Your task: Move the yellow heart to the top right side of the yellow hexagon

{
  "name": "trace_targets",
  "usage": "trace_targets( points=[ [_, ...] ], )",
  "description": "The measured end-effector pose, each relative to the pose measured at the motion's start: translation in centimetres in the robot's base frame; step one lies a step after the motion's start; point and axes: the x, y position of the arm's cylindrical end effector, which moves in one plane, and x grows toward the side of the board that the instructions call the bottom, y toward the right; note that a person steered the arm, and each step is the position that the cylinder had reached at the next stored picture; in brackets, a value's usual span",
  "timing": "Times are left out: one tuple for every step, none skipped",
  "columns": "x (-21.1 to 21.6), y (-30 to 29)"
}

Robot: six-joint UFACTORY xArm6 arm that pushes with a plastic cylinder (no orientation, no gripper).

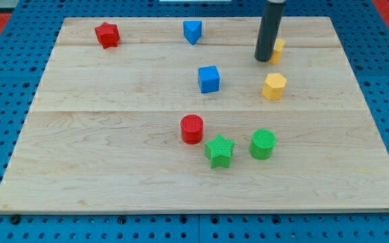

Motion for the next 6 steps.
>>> trace_targets(
  points=[
    [-2.4,1.9],
    [-4.9,2.2],
    [-6.5,2.9],
    [-2.6,7.1],
    [0.4,6.8],
    [3.3,6.6]
  ],
)
